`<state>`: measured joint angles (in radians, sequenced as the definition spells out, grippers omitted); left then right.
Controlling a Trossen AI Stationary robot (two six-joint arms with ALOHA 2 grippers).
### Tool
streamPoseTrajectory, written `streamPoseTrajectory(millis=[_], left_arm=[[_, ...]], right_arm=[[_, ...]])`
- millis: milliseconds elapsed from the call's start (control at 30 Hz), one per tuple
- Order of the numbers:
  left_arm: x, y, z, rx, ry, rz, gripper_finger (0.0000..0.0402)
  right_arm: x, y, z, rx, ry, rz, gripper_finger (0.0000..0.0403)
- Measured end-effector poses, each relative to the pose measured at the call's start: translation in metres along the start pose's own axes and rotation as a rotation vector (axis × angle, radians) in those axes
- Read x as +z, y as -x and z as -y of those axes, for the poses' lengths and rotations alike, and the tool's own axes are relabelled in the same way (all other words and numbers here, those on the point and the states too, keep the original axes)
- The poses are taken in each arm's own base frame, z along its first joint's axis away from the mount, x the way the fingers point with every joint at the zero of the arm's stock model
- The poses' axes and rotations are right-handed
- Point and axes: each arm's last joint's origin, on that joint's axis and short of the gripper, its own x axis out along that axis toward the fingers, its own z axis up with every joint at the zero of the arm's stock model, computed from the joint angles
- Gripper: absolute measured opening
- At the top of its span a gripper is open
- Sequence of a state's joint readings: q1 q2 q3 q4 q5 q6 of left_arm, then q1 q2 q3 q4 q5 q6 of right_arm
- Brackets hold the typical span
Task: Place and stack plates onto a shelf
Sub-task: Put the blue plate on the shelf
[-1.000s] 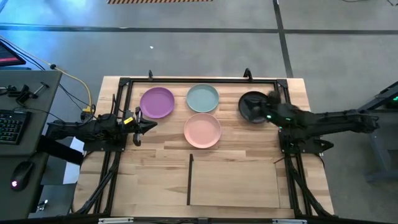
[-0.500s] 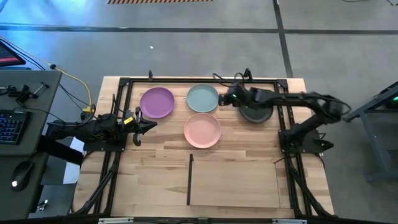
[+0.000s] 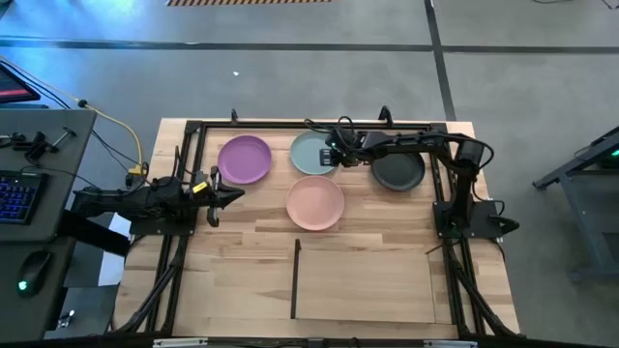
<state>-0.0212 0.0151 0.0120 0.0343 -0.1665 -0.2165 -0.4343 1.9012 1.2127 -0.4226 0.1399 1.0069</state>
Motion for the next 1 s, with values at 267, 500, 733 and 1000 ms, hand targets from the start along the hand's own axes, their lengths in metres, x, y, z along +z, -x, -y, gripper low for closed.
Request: streamPoseTrajectory(millis=[267,500,733,1000], left_arm=[[0.0,0.0,0.0,0.0,0.0,0.0,0.0],[0.0,0.0,0.0,0.0,0.0,0.0,0.0],[0.0,0.0,0.0,0.0,0.0,0.0,0.0],[0.0,0.0,0.0,0.0,0.0,0.0,0.0]], right_arm=[[-0.001,-0.004,0.007,-0.063,-0.049,0.049,0.0144],[0.0,-0.013,0.007,-0.04,-0.099,0.031,0.0144],[-0.003,-0.024,0.008,-0.048,-0.144,0.012,0.0142],[-0.003,-0.024,0.01,-0.079,-0.117,0.029,0.0047]])
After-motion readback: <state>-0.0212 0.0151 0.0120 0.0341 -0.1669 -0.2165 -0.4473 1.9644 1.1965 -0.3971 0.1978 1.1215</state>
